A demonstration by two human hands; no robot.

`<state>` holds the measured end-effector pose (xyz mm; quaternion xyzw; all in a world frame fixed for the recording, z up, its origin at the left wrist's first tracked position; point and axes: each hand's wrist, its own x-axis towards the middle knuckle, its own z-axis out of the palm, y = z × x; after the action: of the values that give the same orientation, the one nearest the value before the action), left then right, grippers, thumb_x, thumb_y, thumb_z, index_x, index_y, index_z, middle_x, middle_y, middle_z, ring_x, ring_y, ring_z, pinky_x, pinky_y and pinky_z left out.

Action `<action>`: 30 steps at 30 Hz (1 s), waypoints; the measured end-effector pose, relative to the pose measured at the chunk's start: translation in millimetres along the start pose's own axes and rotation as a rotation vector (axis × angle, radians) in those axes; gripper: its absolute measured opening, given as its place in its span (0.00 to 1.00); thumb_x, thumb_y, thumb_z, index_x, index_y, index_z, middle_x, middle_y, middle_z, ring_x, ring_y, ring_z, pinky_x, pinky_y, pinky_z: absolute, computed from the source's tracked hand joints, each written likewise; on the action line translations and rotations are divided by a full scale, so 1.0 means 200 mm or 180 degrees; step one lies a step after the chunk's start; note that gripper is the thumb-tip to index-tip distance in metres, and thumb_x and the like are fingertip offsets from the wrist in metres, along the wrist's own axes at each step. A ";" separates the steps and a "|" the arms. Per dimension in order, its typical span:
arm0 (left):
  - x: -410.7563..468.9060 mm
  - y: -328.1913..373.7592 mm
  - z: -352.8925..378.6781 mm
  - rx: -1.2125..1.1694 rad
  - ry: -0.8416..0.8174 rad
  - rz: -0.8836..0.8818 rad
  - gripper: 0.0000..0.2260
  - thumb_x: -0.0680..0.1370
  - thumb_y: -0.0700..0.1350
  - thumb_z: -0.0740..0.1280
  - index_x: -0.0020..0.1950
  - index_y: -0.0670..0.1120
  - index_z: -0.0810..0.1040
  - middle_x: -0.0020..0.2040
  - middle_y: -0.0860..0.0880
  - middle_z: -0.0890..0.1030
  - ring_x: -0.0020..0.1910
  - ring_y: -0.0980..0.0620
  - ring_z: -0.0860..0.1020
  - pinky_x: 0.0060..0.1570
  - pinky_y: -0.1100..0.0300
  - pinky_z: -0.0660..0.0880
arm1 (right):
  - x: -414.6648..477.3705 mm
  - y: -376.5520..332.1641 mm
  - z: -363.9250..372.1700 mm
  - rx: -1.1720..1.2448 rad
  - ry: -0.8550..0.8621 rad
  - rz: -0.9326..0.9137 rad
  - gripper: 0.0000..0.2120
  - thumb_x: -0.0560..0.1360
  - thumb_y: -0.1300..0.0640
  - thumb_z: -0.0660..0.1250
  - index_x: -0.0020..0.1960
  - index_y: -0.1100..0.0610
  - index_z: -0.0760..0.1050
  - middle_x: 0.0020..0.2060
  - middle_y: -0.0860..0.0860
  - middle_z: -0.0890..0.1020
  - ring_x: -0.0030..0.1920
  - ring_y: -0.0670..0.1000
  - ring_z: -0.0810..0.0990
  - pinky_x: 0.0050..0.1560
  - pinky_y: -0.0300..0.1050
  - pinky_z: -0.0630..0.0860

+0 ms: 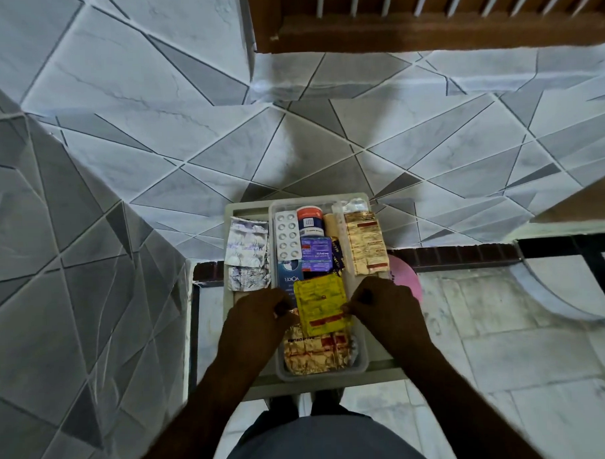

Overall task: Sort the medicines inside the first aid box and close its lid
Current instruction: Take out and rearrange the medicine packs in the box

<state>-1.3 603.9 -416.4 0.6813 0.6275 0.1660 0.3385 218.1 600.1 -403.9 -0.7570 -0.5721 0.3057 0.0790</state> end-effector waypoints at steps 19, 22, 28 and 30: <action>0.03 0.00 0.04 0.0480 -0.0757 0.0140 0.28 0.68 0.55 0.76 0.67 0.58 0.74 0.57 0.52 0.72 0.56 0.55 0.75 0.54 0.61 0.75 | 0.04 -0.06 0.09 -0.0803 -0.0343 -0.1388 0.21 0.76 0.49 0.66 0.68 0.48 0.71 0.67 0.49 0.73 0.64 0.55 0.73 0.64 0.53 0.68; 0.07 0.00 -0.05 -0.0571 -0.0056 -0.0260 0.13 0.71 0.51 0.75 0.54 0.56 0.80 0.45 0.57 0.75 0.42 0.62 0.74 0.38 0.67 0.69 | 0.10 -0.02 0.02 0.0180 0.0177 -0.0995 0.15 0.77 0.49 0.67 0.62 0.50 0.77 0.59 0.49 0.80 0.54 0.48 0.77 0.57 0.48 0.75; 0.26 -0.23 -0.18 -0.0966 0.1280 -0.1202 0.08 0.76 0.49 0.70 0.52 0.47 0.82 0.49 0.48 0.84 0.48 0.51 0.80 0.56 0.52 0.76 | 0.30 0.15 -0.05 0.0559 0.0930 -0.0028 0.09 0.76 0.49 0.67 0.53 0.51 0.80 0.48 0.50 0.84 0.45 0.49 0.82 0.46 0.43 0.74; 0.34 -0.32 -0.19 -0.0864 0.1339 -0.1456 0.11 0.76 0.51 0.69 0.54 0.46 0.82 0.50 0.46 0.84 0.50 0.48 0.81 0.57 0.47 0.76 | 0.35 0.18 -0.04 0.0398 0.1011 0.0098 0.11 0.76 0.48 0.66 0.55 0.51 0.79 0.51 0.52 0.83 0.50 0.52 0.80 0.49 0.46 0.74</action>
<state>-62.4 677.4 -446.1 0.4224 0.7924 0.3047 0.3177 264.0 653.4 -439.8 -0.7981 -0.5206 0.2184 0.2107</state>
